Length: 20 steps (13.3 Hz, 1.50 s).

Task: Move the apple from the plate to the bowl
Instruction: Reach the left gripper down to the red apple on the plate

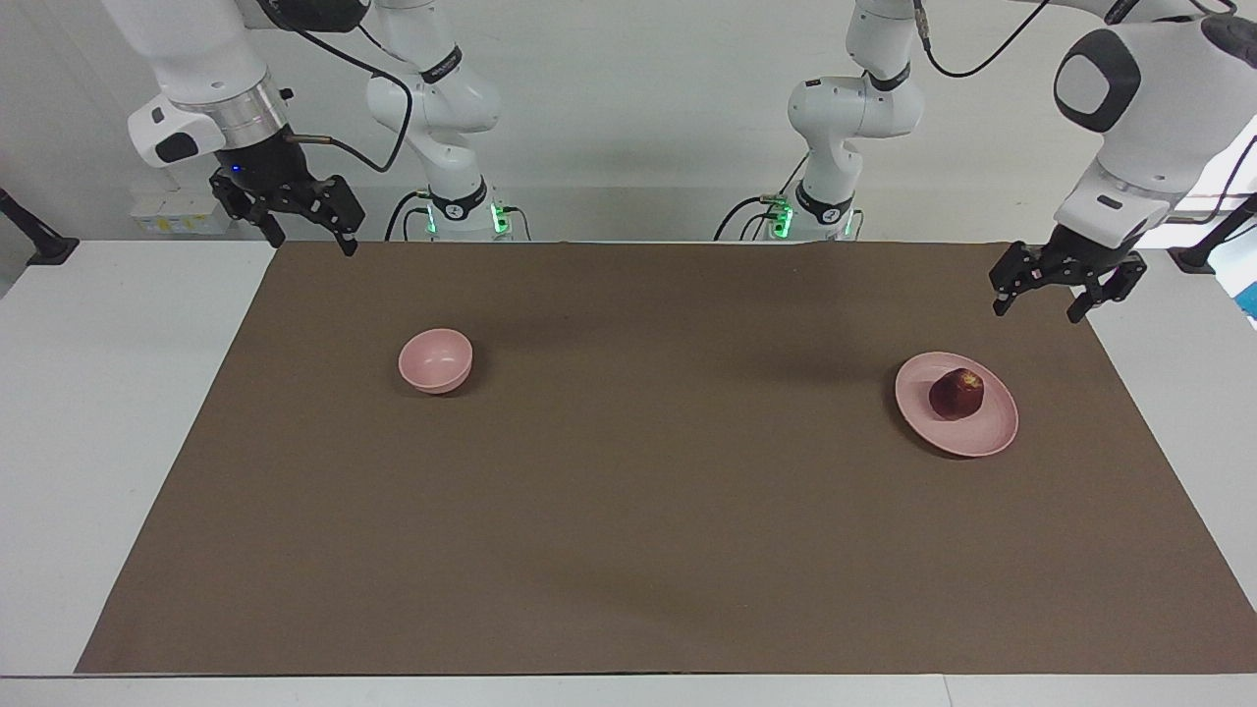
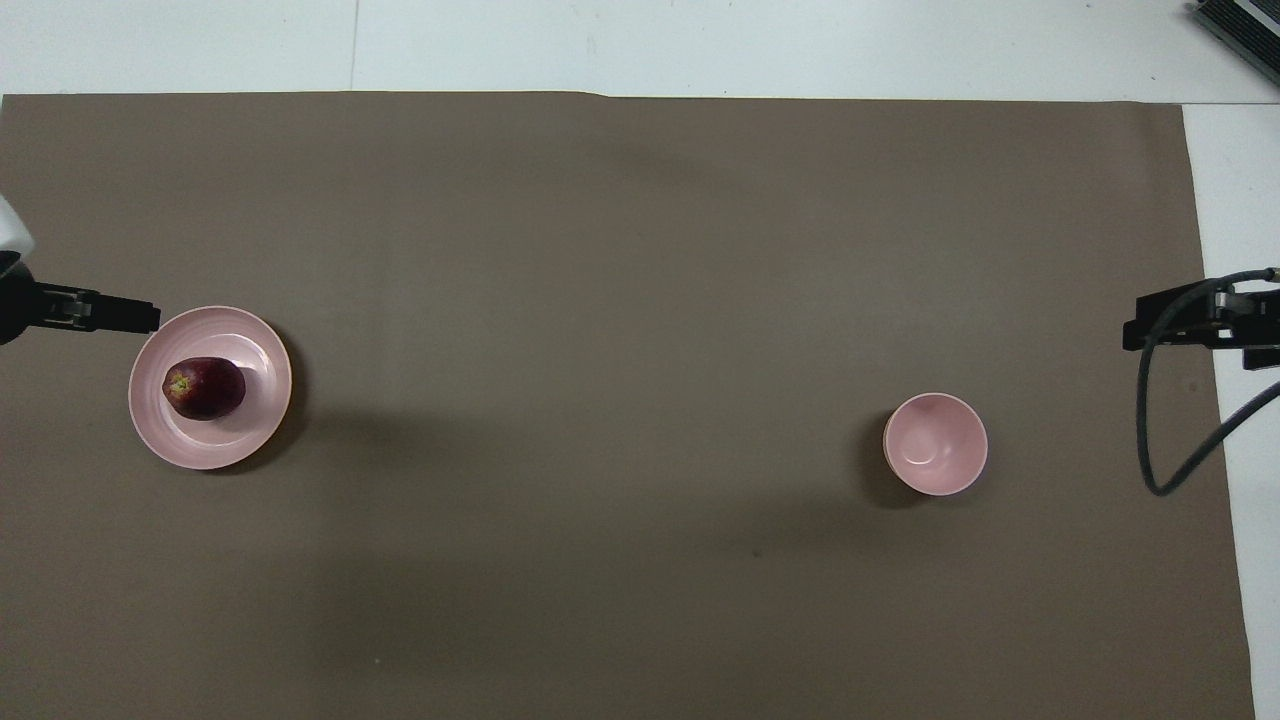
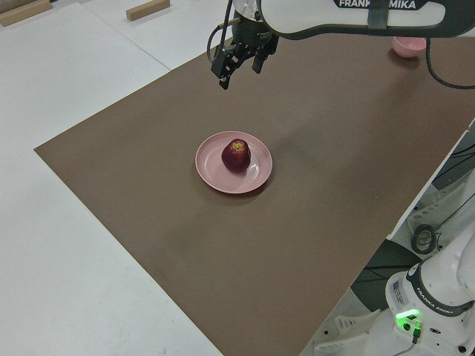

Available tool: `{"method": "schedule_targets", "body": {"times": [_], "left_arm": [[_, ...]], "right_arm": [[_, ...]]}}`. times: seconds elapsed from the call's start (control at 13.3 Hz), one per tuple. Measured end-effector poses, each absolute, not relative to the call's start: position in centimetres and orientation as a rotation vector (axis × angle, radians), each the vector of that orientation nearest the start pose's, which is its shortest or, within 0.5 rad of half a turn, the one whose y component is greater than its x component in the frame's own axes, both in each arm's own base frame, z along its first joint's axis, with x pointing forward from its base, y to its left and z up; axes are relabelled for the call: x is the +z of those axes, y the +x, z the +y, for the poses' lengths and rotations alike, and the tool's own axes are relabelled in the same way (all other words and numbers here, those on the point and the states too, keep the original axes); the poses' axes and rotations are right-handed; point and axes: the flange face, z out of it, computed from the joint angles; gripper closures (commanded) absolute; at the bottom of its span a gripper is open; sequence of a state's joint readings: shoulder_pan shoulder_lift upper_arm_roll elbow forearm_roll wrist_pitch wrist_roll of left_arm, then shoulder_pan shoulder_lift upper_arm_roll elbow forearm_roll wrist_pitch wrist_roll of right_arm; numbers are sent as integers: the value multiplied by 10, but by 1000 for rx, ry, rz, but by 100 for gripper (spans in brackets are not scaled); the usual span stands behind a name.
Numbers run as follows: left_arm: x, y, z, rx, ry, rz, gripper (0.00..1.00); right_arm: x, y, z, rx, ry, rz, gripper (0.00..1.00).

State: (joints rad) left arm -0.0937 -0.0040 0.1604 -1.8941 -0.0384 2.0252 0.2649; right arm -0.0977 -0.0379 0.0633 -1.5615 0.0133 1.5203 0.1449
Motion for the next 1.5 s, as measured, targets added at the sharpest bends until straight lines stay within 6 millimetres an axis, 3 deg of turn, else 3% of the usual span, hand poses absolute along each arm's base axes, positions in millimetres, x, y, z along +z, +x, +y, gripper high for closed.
{"method": "schedule_targets", "body": {"times": [0.53,0.67,0.9,1.35,1.5], "left_arm": [[398,588,57,-236,-3098,298,0],[370,582,61,-223,-3096,288,0],[346,566,60,-172,-3106,285,1],[341,548,56,-149,-3117,293,56],[342,548,56,-152,-3117,295,90]], "right_arm": [[645,538,-16,6,-3118,279,0],[645,538,-16,6,-3118,279,0],[645,538,-16,6,-3118,279,0],[645,538,-16,6,-3118,279,0],[645,538,-16,6,-3118,279,0]]}}
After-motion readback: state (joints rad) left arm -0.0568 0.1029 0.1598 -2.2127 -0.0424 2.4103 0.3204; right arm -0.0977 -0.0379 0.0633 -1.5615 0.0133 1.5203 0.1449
